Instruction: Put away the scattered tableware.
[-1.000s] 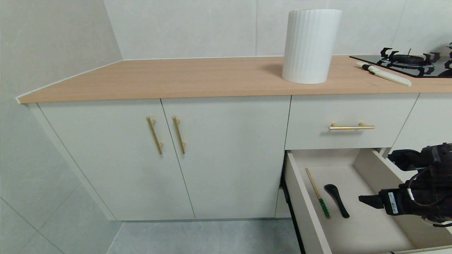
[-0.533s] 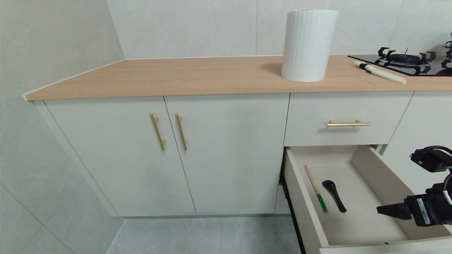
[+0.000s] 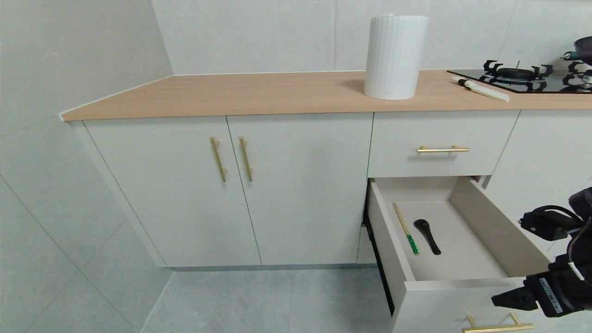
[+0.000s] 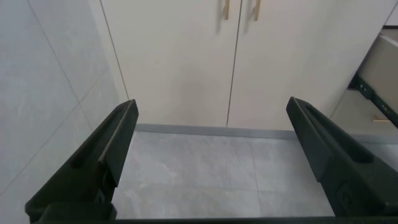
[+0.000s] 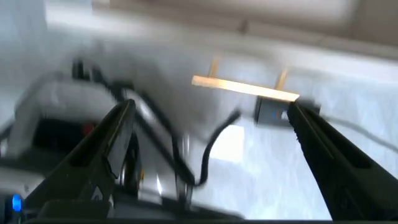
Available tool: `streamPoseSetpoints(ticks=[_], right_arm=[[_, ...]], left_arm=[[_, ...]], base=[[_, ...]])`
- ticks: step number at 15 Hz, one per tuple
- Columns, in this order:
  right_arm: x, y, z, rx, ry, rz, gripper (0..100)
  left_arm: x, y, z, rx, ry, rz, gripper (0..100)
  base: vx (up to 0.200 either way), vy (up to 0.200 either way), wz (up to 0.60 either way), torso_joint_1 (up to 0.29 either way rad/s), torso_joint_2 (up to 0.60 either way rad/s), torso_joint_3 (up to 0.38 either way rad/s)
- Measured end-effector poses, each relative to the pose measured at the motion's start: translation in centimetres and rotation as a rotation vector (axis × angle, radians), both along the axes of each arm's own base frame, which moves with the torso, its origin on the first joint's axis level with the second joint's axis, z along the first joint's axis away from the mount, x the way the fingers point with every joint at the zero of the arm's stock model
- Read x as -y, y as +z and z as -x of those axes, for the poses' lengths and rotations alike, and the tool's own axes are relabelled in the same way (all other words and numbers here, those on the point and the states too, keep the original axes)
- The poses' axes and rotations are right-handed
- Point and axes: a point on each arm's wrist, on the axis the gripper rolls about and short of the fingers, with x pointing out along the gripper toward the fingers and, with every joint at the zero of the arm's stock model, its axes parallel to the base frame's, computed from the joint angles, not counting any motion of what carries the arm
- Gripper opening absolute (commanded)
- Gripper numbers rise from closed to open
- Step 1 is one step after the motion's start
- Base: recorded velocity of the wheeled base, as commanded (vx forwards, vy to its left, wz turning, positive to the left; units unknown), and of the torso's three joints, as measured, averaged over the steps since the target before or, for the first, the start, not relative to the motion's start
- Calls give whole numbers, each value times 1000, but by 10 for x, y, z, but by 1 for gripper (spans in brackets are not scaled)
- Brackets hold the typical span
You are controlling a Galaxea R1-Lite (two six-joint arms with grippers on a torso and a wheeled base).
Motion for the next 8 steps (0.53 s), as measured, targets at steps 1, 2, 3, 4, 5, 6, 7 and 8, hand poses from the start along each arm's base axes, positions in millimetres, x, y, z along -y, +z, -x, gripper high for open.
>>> streamPoseSetpoints(ticks=[1,2,3,4,5,6,7,8], right_arm=[[-2,-4,-3,-41,8,10,100],[-4,-9,-7,-72,13,17,100],[-6,-13,-11,-94,13,20,100],[-7,-16,-16,-115,11,23,100],[-7,-20,-19,-134,7,24,100],[-8,-24,-23,-154,-3,25,100],[-8,-29,-28,-176,-18,31,100],[-6,-33,-35,-182,-41,45,100]], left_arm=[[0,0,0,0,0,0,100],[0,0,0,0,0,0,100],[0,0,0,0,1,0,100],[0,0,0,0,1,0,100],[0,0,0,0,1,0,100],[0,0,0,0,1,0,100],[0,0,0,0,0,0,100],[0,0,0,0,0,1,100]], base=[[0,0,0,0,0,0],[0,0,0,0,0,0],[0,0,0,0,0,0],[0,0,0,0,0,0],[0,0,0,0,0,0],[0,0,0,0,0,0],[0,0,0,0,0,0],[0,0,0,0,0,0]])
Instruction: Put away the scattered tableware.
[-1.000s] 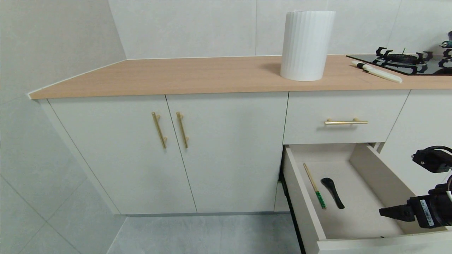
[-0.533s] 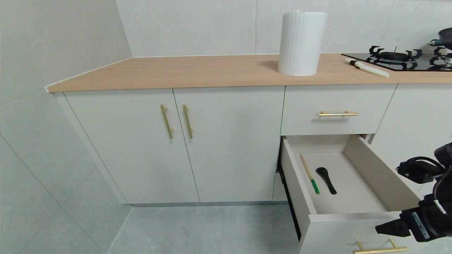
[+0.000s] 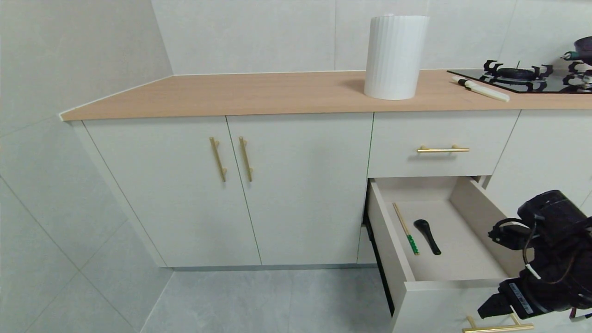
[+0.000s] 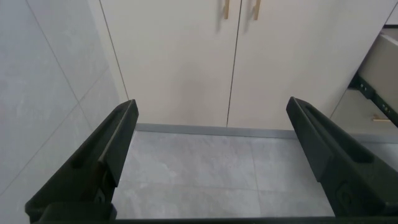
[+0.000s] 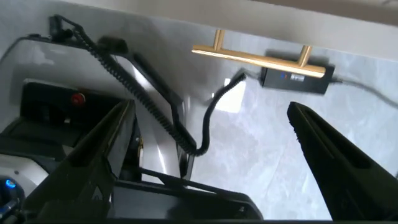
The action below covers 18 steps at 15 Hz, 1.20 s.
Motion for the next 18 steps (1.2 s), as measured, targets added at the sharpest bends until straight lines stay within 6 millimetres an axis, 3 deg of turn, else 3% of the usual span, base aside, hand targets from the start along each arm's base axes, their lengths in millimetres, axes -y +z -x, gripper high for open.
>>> streamPoseSetpoints(ticks=[11,15,18], right_arm=[[3,-20,-37,108,-161,35,100],[0,-26,-59,208,-162,19,100],[-3,-27,-87,308,-164,0,100]], left_arm=[[0,0,0,0,0,0,100],[0,0,0,0,0,0,100],[0,0,0,0,0,-1,100]], base=[[0,0,0,0,0,0],[0,0,0,0,0,0],[0,0,0,0,0,0]])
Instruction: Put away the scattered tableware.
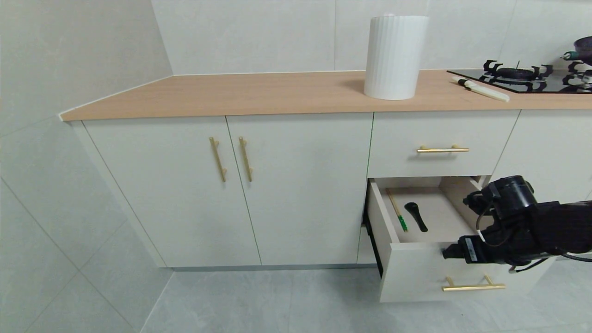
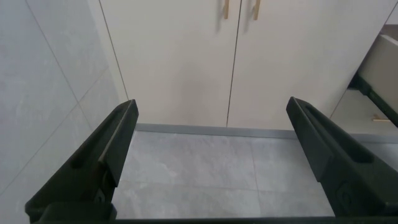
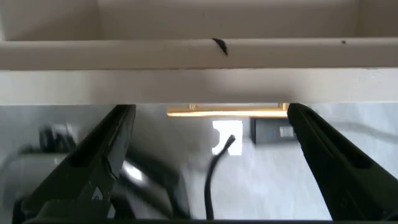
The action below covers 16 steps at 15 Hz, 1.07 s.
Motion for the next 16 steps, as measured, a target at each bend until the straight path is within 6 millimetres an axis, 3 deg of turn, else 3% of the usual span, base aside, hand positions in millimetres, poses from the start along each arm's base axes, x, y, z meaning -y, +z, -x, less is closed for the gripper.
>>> streamPoseSetpoints(ticks=[10,16], right_arm=[[15,-12,-85,92,-43,-2,100],[23,-22,-125,146,-66,0,100]], left_arm=[[0,0,0,0,0,0,100],[0,0,0,0,0,0,100]], base=[[0,0,0,0,0,0],[0,0,0,0,0,0]])
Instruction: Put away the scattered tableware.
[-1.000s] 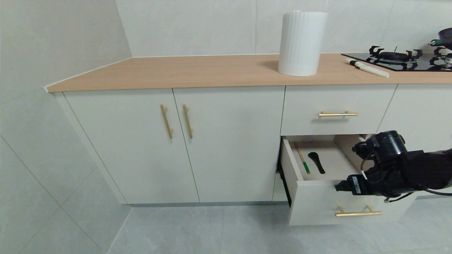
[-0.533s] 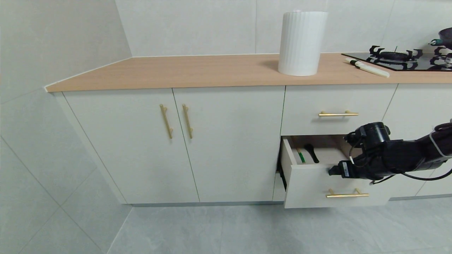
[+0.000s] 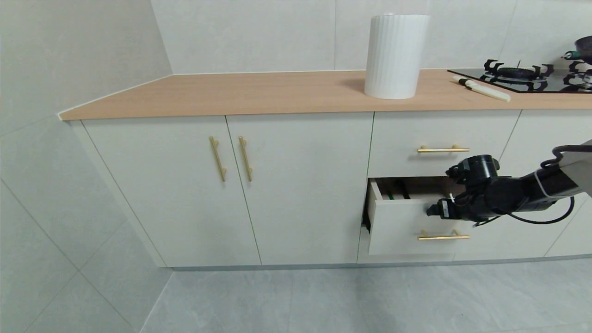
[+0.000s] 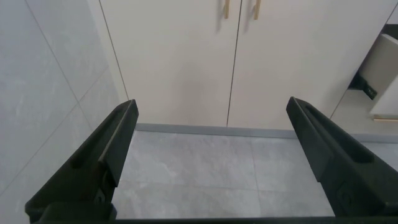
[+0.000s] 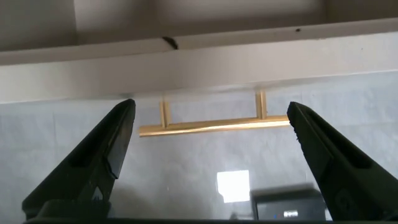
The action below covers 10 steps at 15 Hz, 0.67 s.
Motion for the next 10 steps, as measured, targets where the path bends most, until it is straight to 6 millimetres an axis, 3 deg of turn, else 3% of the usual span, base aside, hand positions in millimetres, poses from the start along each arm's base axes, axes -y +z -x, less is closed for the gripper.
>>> streamPoseSetpoints(ticks=[6,10], right_arm=[[0,-16,-33,244,-15,-10,100],[0,-32,-40,300,-36,-1,100]], left_arm=[[0,0,0,0,0,0,100],[0,0,0,0,0,0,100]], base=[[0,0,0,0,0,0],[0,0,0,0,0,0]])
